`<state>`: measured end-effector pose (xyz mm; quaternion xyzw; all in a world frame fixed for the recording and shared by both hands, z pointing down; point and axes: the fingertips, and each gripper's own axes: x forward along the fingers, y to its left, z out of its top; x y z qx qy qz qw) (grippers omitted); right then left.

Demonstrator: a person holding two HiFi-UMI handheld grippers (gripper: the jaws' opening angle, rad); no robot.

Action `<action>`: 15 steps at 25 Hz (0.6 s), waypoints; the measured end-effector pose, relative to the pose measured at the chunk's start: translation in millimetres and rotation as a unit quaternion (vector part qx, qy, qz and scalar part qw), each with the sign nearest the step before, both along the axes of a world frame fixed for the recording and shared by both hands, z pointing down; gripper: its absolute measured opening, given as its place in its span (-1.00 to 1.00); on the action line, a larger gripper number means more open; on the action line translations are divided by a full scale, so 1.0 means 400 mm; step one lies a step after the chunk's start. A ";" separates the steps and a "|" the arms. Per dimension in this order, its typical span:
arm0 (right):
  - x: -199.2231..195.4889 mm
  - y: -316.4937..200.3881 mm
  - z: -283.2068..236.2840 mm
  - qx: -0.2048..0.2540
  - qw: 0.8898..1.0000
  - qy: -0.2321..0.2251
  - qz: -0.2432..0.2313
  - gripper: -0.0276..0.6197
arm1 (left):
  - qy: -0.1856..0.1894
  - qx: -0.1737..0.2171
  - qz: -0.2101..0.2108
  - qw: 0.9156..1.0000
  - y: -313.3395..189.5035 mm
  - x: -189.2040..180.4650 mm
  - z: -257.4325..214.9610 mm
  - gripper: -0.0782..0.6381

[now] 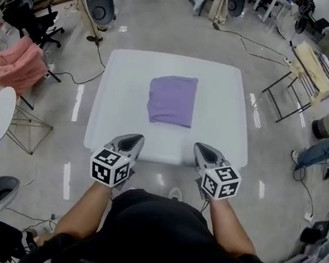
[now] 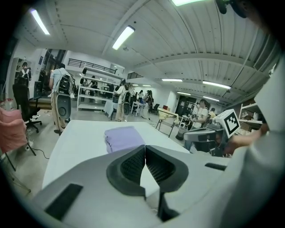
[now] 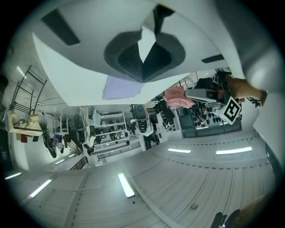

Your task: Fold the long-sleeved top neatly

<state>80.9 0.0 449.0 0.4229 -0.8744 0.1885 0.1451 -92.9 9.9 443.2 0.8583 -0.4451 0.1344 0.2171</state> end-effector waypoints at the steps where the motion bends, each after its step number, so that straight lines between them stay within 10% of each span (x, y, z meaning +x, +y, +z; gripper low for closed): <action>1: -0.001 0.000 0.002 0.000 1.000 0.000 0.002 -0.91 | -0.002 0.001 0.001 1.000 0.001 -0.003 0.003 -0.76; 15: -0.028 0.025 0.007 0.002 1.000 0.012 -0.006 -0.91 | -0.004 0.006 0.004 1.000 0.025 -0.029 0.008 -0.76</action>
